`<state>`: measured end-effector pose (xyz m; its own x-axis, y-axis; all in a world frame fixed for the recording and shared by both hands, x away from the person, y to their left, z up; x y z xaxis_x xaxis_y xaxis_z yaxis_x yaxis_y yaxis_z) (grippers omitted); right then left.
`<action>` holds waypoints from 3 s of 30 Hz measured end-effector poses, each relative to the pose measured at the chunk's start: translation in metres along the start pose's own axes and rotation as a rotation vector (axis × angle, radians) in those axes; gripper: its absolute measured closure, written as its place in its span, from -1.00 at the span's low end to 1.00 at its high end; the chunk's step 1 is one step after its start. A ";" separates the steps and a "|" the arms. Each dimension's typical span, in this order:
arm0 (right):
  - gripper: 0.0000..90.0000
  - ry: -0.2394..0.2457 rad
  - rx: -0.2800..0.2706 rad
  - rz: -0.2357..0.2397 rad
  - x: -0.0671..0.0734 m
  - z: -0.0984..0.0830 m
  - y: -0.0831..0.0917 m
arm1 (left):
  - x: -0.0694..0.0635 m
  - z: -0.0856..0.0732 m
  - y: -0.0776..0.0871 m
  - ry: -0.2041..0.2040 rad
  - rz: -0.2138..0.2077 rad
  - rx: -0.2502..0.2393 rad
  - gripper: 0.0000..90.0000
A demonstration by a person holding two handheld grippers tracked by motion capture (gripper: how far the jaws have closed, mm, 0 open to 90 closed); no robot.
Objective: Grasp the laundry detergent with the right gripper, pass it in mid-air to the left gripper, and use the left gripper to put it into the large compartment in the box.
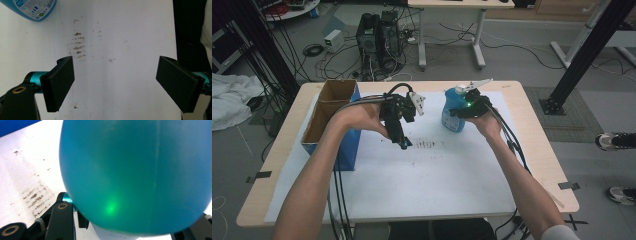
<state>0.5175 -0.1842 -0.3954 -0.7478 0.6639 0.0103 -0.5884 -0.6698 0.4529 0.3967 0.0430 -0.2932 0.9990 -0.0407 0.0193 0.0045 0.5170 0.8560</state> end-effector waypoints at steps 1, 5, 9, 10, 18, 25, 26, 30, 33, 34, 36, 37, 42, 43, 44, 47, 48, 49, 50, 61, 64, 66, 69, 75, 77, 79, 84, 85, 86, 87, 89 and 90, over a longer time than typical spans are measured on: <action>0.00 0.000 0.004 0.000 0.000 0.000 0.000 | 0.000 0.000 0.001 -0.006 0.001 0.011 -0.66; 0.01 0.010 -0.003 0.002 -0.001 0.000 0.000 | 0.000 0.000 0.000 -0.012 0.000 0.004 -0.66; 0.01 0.016 0.002 0.004 0.000 0.001 0.000 | -0.001 0.000 0.002 -0.012 0.000 -0.012 -0.66; 0.01 0.019 0.001 0.005 0.000 0.001 0.000 | -0.001 0.001 0.003 -0.012 0.002 -0.006 -0.66; 0.01 0.065 -0.014 0.041 0.008 0.010 0.015 | 0.000 0.003 0.012 -0.015 0.022 -0.031 -0.66; 0.01 0.165 -0.025 0.123 0.025 0.025 0.040 | -0.003 0.016 0.027 -0.027 0.047 -0.059 -0.66; 0.01 0.172 -0.025 0.130 0.027 0.027 0.043 | -0.004 0.019 0.029 -0.033 0.050 -0.063 -0.66; 0.01 0.253 -0.036 0.207 0.041 0.033 0.057 | -0.006 0.030 0.037 -0.053 0.065 -0.061 -0.66; 0.01 0.296 -0.036 0.262 0.055 0.034 0.066 | -0.007 0.037 0.040 -0.051 0.073 -0.072 -0.66; 0.01 0.286 -0.030 0.284 0.060 0.035 0.070 | -0.008 0.038 0.041 -0.051 0.074 -0.071 -0.66; 0.01 0.285 -0.024 0.347 0.071 0.035 0.076 | -0.009 0.041 0.043 -0.048 0.070 -0.075 -0.66; 0.01 0.275 -0.021 0.362 0.075 0.035 0.078 | -0.009 0.043 0.043 -0.047 0.073 -0.076 -0.66; 0.01 0.324 -0.008 0.451 0.094 0.033 0.081 | -0.009 0.049 0.045 -0.037 0.079 -0.082 -0.66; 0.01 0.327 0.001 0.453 0.098 0.032 0.081 | -0.009 0.050 0.044 -0.031 0.080 -0.081 -0.66; 0.01 0.336 -0.003 0.465 0.102 0.031 0.080 | -0.008 0.051 0.042 -0.027 0.081 -0.076 -0.66; 0.01 0.340 0.015 0.496 0.109 0.029 0.079 | -0.006 0.052 0.036 -0.014 0.088 -0.053 -0.66; 0.01 0.338 0.010 0.507 0.111 0.029 0.078 | -0.006 0.053 0.034 -0.004 0.089 -0.048 -0.66; 0.01 0.350 0.014 0.502 0.112 0.028 0.077 | -0.005 0.055 0.033 -0.005 0.083 -0.050 -0.66; 0.01 0.365 0.011 0.500 0.113 0.028 0.074 | -0.005 0.056 0.031 0.001 0.079 -0.054 -0.66; 0.01 0.345 0.028 0.546 0.124 0.024 0.068 | 0.000 0.065 0.004 0.026 0.051 -0.078 -0.66; 0.01 0.363 0.019 0.554 0.125 0.024 0.066 | 0.000 0.066 -0.002 0.030 0.045 -0.080 -0.66; 0.01 0.364 0.020 0.555 0.125 0.023 0.065 | 0.000 0.067 -0.005 0.019 0.044 -0.082 -0.66; 0.01 0.349 0.023 0.554 0.126 0.023 0.065 | -0.001 0.068 -0.009 0.029 0.038 -0.086 -0.66; 0.01 0.349 0.017 0.559 0.127 0.023 0.062 | 0.000 0.069 -0.014 0.027 0.038 -0.078 -0.66; 0.01 0.349 0.019 0.561 0.127 0.022 0.062 | 0.001 0.069 -0.016 0.031 0.038 -0.078 -0.66; 0.01 0.350 0.020 0.562 0.127 0.022 0.062 | 0.001 0.068 -0.017 0.034 0.040 -0.078 -0.65; 0.01 0.354 0.018 0.564 0.126 0.023 0.062 | 0.002 0.068 -0.018 0.032 0.041 -0.073 -0.65; 0.01 0.349 0.023 0.562 0.126 0.022 0.062 | 0.002 0.068 -0.018 0.035 0.043 -0.077 -0.65; 0.01 0.353 0.020 0.564 0.126 0.022 0.062 | 0.002 0.067 -0.018 0.035 0.044 -0.077 -0.65; 0.01 0.354 0.021 0.562 0.127 0.022 0.062 | 0.002 0.067 -0.018 0.037 0.048 -0.078 -0.63; 0.01 0.358 0.017 0.565 0.127 0.022 0.061 | 0.003 0.067 -0.018 0.043 0.051 -0.083 -0.63; 0.01 0.352 0.019 0.564 0.127 0.022 0.062 | 0.003 0.067 -0.018 0.041 0.052 -0.081 -0.63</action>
<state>0.3929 -0.1337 -0.3465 -0.9972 0.0632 -0.0398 -0.0745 -0.8746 0.4792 0.3967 -0.0238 -0.2737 0.9990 0.0217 0.0400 -0.0451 0.5850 0.8098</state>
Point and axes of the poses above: each handheld gripper's, and its own axes: y roughly backward along the jaws, z roughly out of its top, x roughly to its left, the point moved 4 cm from there along -y, roughly forward along the jaws, and after that the axes turned 14 degrees about -x, right-handed, at the moved point
